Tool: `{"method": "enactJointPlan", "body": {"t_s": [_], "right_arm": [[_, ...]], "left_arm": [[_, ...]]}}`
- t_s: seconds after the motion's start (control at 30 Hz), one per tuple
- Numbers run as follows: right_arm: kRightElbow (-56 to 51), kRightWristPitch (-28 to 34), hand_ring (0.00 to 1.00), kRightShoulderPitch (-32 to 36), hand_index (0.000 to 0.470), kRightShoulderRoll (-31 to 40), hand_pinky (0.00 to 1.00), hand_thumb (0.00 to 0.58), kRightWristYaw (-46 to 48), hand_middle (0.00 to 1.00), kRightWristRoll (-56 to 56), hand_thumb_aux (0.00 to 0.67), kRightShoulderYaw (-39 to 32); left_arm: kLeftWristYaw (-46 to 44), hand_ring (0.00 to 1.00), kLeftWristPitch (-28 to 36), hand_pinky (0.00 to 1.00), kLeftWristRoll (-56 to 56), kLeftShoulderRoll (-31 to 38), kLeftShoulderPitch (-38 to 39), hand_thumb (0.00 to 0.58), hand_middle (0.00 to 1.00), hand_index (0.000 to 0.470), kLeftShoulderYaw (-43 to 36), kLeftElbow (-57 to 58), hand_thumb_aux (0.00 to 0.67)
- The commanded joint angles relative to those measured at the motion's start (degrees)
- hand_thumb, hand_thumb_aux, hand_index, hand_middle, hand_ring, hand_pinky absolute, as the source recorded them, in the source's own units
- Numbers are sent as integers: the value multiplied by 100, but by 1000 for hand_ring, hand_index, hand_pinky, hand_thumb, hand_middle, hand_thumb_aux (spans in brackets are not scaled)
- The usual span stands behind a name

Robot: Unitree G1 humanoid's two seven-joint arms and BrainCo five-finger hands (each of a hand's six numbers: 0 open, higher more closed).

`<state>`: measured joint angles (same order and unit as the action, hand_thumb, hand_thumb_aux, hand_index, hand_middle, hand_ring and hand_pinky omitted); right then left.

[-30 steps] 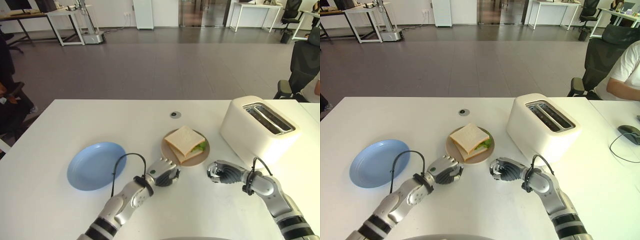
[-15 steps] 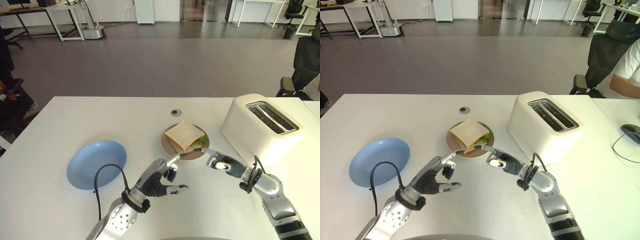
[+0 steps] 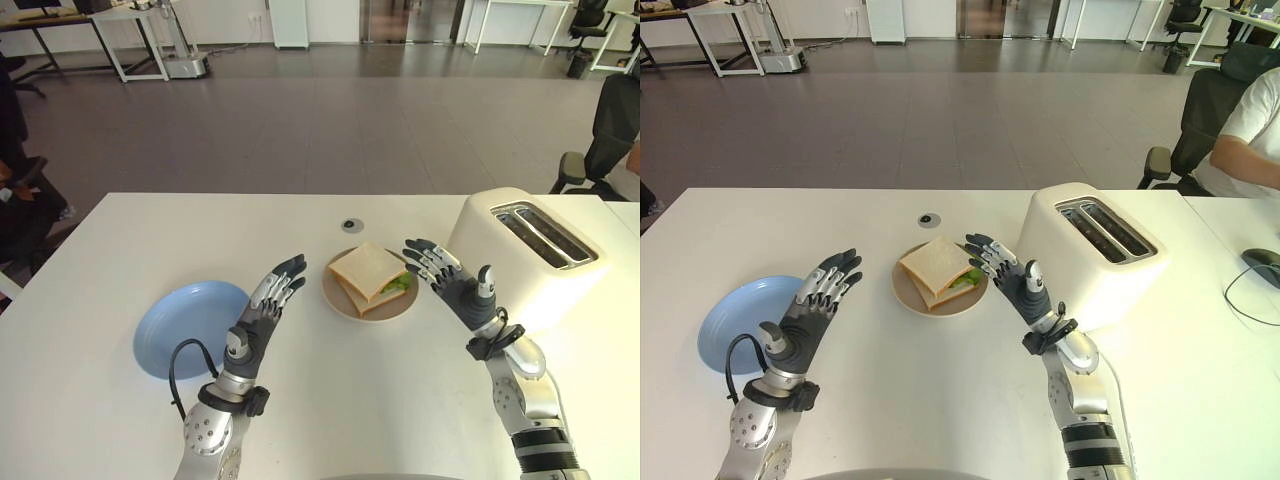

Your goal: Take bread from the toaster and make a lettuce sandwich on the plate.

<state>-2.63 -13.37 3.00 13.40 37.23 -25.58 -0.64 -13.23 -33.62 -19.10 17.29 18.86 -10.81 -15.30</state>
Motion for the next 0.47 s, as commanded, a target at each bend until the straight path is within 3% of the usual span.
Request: {"method": "enactJointPlan", "body": {"t_s": [0.03,0.17,0.47], "right_arm": [[566,366,0,-196,0,106,0,0,340,0,-581,0,176],[1163,545,0,-519,0,145,0,0,802,0,-947,0,83],[1172,532,0,-655,0,103,0,0,1521,0,-1102,0,40]], "left_arm": [[-176,0,99,0,1,-114,206,0,0,0,42,-255,0],[-407,0,129,0,7,-154,350,0,0,0,-1,-414,0],[-763,0,220,0,30,-302,288,0,0,0,16,-350,0]]}}
